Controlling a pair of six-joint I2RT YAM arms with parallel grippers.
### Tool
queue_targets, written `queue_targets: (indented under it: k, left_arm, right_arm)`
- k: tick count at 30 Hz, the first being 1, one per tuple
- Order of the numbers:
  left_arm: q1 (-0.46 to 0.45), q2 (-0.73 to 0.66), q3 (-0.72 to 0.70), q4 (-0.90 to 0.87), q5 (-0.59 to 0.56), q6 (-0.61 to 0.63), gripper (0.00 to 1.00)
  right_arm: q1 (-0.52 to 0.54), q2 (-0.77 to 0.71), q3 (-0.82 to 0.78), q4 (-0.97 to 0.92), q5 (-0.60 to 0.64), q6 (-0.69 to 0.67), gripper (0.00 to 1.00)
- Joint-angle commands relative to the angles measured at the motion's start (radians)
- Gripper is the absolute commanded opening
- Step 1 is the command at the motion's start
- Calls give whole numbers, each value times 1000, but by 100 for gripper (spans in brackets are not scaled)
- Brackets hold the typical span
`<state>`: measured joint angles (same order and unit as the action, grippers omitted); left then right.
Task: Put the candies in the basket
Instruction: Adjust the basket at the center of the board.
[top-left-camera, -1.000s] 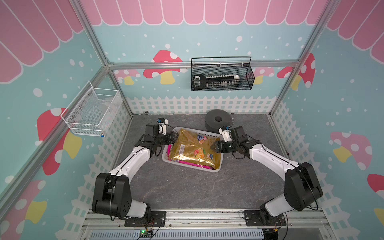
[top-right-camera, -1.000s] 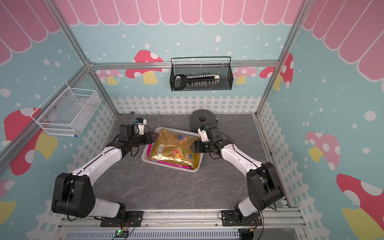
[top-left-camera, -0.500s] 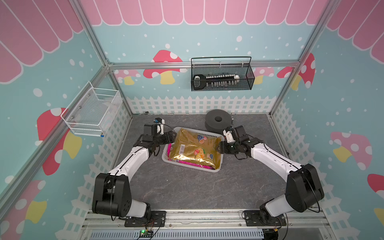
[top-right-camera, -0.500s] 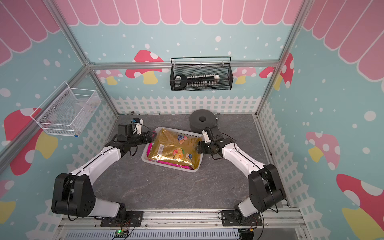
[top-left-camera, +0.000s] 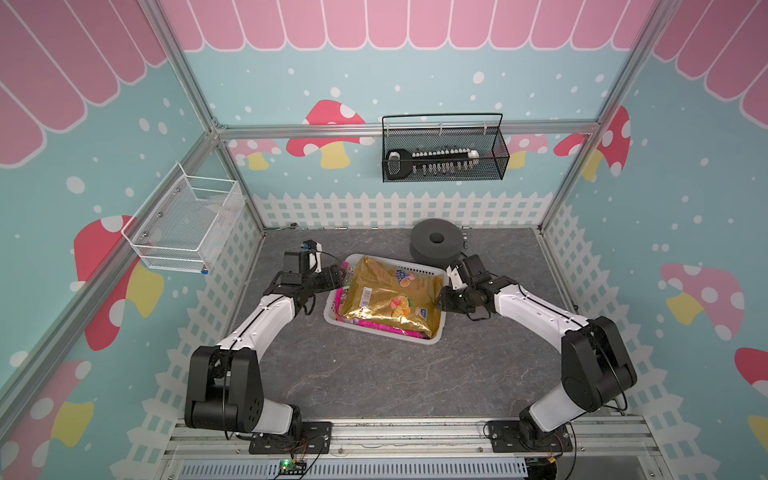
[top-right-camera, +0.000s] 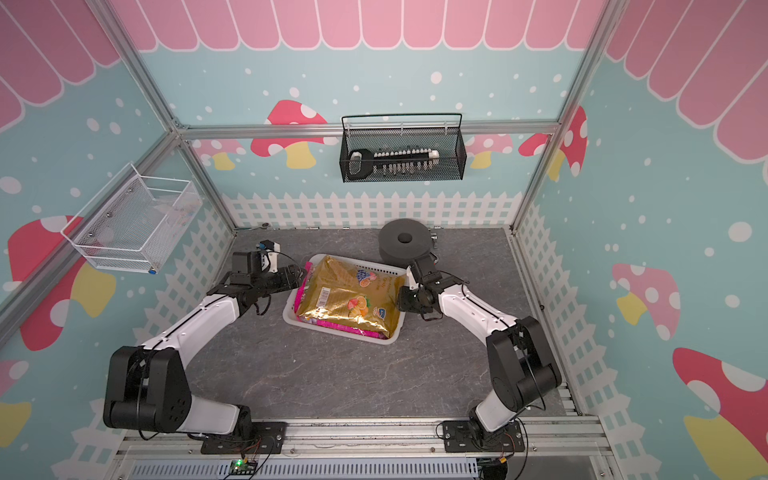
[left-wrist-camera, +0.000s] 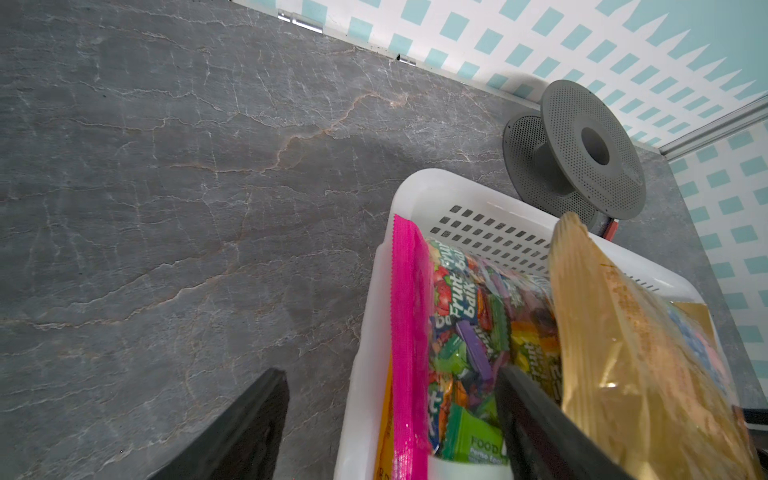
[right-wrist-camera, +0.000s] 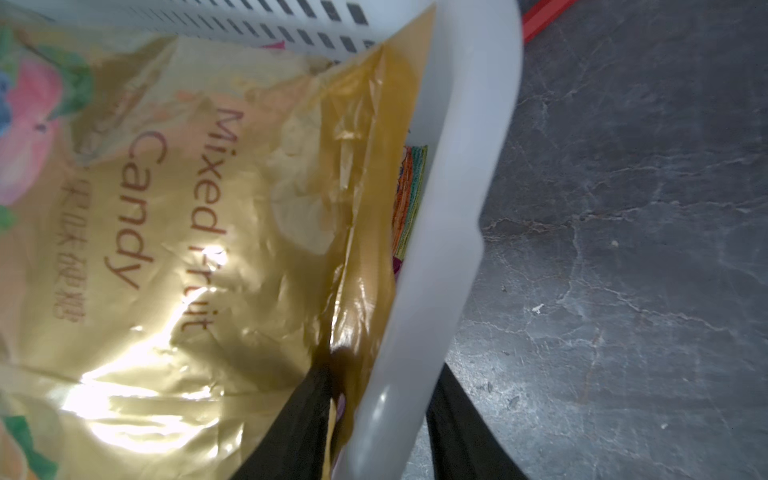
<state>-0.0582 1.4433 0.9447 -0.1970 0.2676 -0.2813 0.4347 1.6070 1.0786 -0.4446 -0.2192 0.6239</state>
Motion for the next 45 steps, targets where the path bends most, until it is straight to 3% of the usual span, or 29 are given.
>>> queue_targets:
  k: [1,13,17,22,26,29,36,41,43,45]
  left_arm:
    - [12,-2,0,-2,-32,-10,82]
    - [24,-18,37,36,-95,-46,82]
    - [23,-11,32,61,-76,-72,82]
    - [23,-26,-22,132,-27,-51,83]
    - [23,-74,-101,235,-61,-3,90]
    - [23,-99,-161,316,-94,16,96]
    - [19,-149,-359,604,-195,34,99]
    - [14,-184,-505,858,-255,73,99]
    - [13,-172,-512,870,-249,96,99]
    - [12,-156,-520,887,-251,112,99]
  right_arm:
    - [7,56,17,-69,34,-64,35]
    - [9,49,66,-245,71,-298,14]
    - [7,24,66,-276,179,-419,6]
    - [7,5,66,-277,222,-529,4]
    - [7,-19,51,-294,210,-565,4]
    - [7,-60,41,-292,181,-561,15]
    - [1,-184,59,-222,315,-510,58]
    - [-9,-383,-44,40,416,-479,83]
    - [-21,-468,-128,194,463,-480,98]
    - [-40,-552,-234,356,519,-468,99]
